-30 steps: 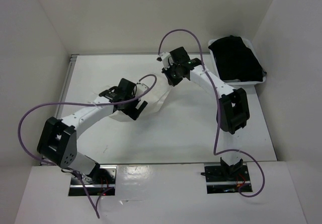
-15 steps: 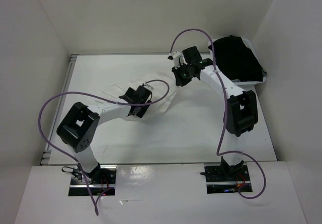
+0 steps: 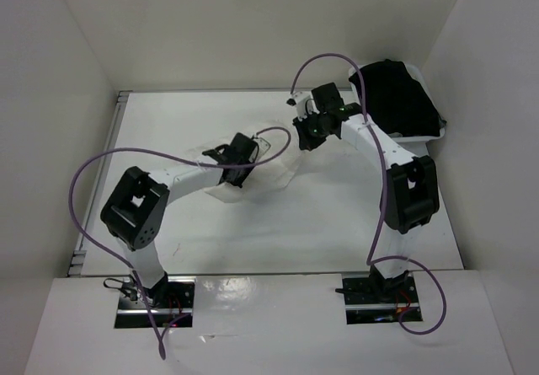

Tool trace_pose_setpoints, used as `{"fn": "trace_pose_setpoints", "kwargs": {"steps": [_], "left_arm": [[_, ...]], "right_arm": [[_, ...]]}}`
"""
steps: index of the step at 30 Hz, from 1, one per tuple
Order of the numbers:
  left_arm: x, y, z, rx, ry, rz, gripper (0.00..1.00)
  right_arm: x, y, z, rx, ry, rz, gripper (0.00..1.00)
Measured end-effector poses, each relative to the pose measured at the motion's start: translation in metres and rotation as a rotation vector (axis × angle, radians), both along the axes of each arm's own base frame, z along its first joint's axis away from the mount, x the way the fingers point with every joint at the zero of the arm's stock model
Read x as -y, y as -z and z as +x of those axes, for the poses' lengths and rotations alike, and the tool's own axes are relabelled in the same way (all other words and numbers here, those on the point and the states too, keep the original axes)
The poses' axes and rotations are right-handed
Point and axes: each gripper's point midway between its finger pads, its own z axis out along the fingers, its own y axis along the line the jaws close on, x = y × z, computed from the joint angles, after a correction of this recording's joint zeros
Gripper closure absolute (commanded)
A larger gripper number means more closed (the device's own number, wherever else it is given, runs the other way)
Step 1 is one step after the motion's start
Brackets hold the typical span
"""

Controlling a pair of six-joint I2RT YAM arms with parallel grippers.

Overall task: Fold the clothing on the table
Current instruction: Flatten the skirt out

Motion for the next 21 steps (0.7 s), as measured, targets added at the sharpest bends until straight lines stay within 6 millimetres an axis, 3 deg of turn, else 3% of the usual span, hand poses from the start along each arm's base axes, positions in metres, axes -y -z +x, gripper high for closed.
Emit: {"fn": "trace_pose_setpoints", "kwargs": {"steps": [3, 6, 9, 11, 13, 15, 19, 21], "left_arm": [[0.021, -0.037, 0.014, -0.087, 0.135, -0.19, 0.82], [0.035, -0.11, 0.032, -0.103, 0.295, -0.417, 0.78], [0.029, -0.185, 0.038, -0.083, 0.508, -0.619, 0.75], [0.007, -0.21, 0.027, -0.084, 0.614, -0.716, 0.7], [-0.013, -0.206, 0.014, -0.129, 0.643, -0.818, 0.6], [-0.033, -0.179, 0.003, -0.217, 0.589, -0.933, 0.54], [-0.05, -0.089, -0.005, -0.512, 0.404, -1.094, 0.52], [-0.048, -0.046, -0.013, -0.638, 0.35, -1.11, 0.45]], "right_arm": [[0.008, 0.002, 0.001, -0.006, 0.018, 0.0, 1.0], [0.014, 0.003, 0.0, -0.006, 0.03, 0.001, 1.0], [0.017, 0.006, -0.001, -0.01, 0.033, -0.002, 1.0], [0.017, 0.009, -0.003, -0.017, 0.033, -0.004, 1.0], [0.017, 0.01, -0.004, -0.02, 0.032, -0.006, 1.0], [0.017, 0.01, -0.004, -0.02, 0.032, -0.006, 1.0], [0.018, 0.01, -0.004, -0.019, 0.03, -0.008, 1.0], [0.018, 0.01, -0.003, -0.016, 0.028, -0.01, 1.0]]}}
